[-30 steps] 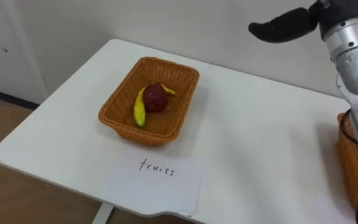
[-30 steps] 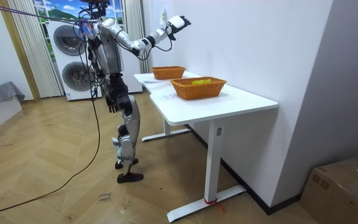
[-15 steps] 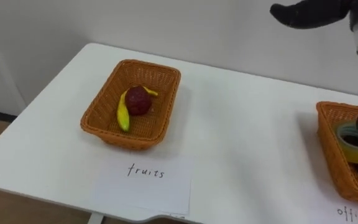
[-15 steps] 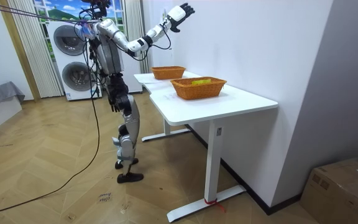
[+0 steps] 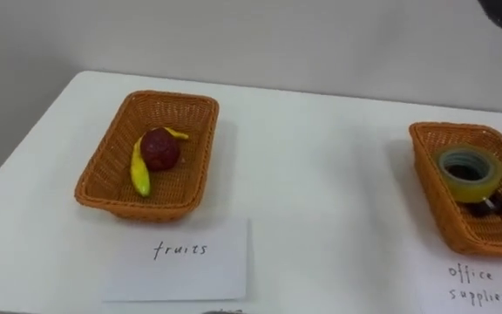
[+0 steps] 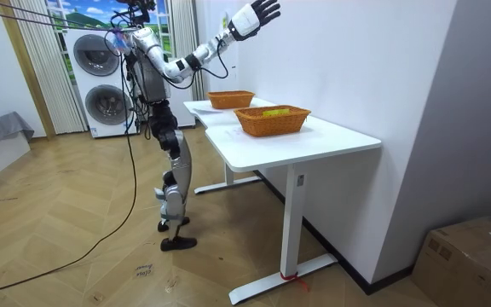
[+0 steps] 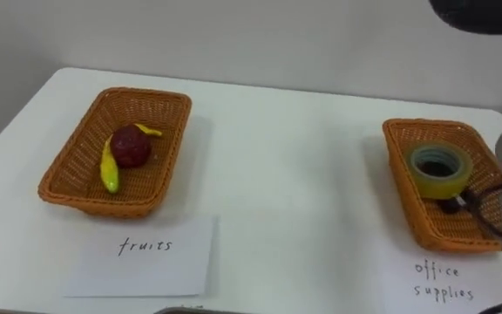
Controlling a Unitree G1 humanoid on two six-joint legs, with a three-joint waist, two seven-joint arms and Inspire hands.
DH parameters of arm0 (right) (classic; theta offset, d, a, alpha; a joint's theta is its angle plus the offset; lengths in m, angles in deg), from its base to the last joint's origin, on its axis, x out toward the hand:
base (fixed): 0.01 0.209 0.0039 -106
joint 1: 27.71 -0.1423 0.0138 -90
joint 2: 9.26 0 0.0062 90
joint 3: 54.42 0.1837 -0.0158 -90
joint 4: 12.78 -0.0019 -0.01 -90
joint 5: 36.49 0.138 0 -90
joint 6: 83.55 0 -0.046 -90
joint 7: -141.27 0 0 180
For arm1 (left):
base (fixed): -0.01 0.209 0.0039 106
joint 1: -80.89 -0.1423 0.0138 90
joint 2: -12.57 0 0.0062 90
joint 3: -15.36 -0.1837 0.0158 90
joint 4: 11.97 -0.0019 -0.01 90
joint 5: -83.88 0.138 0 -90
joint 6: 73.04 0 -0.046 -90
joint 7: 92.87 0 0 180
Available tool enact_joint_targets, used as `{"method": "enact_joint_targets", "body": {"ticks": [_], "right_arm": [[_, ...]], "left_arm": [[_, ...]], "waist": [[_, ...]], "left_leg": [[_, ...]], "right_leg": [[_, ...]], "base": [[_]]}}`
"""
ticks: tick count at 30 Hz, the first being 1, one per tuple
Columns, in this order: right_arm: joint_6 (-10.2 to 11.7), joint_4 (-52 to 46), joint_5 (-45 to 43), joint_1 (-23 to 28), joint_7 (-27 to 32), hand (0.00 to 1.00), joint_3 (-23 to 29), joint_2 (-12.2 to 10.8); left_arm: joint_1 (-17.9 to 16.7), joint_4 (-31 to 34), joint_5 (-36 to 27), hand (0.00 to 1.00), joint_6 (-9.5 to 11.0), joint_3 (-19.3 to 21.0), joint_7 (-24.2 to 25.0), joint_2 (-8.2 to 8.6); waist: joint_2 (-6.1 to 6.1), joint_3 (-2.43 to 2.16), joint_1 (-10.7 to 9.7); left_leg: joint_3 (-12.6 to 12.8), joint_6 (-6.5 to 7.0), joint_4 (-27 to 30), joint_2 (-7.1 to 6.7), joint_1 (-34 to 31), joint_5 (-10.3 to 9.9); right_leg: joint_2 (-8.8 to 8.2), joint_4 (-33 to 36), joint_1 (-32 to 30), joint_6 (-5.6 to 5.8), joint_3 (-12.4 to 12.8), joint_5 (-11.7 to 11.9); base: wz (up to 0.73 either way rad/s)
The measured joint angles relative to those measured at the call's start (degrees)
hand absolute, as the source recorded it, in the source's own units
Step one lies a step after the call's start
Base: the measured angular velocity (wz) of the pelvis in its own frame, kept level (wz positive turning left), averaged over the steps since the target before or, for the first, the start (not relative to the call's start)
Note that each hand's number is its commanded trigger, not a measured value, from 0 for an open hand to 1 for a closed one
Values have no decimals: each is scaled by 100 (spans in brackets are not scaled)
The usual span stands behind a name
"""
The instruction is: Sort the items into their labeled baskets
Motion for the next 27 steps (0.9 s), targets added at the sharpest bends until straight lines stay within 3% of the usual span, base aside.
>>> {"method": "enact_joint_targets", "body": {"ticks": [11, 14, 16, 19, 23, 27], "right_arm": [[46, 29, 1549, 1168, 894, 0, 1044, -35], [54, 29, 1866, 1502, 1205, 0, 1322, -88], [61, 33, 1973, 1577, 1423, 0, 1408, -153], [97, 120, 2118, 1848, 1719, 0, 1432, -202], [162, 325, 2143, 2227, 2053, 0, 1454, -541], [221, 499, 2414, 2493, 2238, 0, 1663, -713]], "left_arm": [[-87, 7, 28, 0, 0, 74, -205, 35], [-127, 99, 30, 0, -8, 121, -277, 60], [-163, 122, 27, 0, -14, 158, -330, 77], [-190, 210, 28, 0, -34, 175, -489, 75], [-204, 215, 27, 0, -35, 167, -650, 162], [-216, 233, 28, 0, -30, 174, -648, 173]], "waist": [[46, 1, -358], [53, 7, -366], [96, -18, -386], [84, -16, -445], [23, -18, -520], [9, -17, -531]], "left_leg": [[189, -26, 0, 75, 6, -73], [269, -34, -34, 93, -2, -78], [320, -35, -54, 95, 1, -78], [351, -34, -61, 96, -1, -77], [404, -26, -57, 100, -15, -89], [461, -24, -62, 98, -14, -111]], "right_leg": [[68, 1, -72, -16, 158, 10], [86, 2, -127, -17, 224, 10], [92, 3, -158, -17, 280, 9], [90, 11, -182, -17, 290, 9], [81, 18, -252, -22, 297, 7], [103, 25, -280, -28, 437, 1]], "base": [[-8], [-13], [-18], [-6], [-5], [-11]]}}
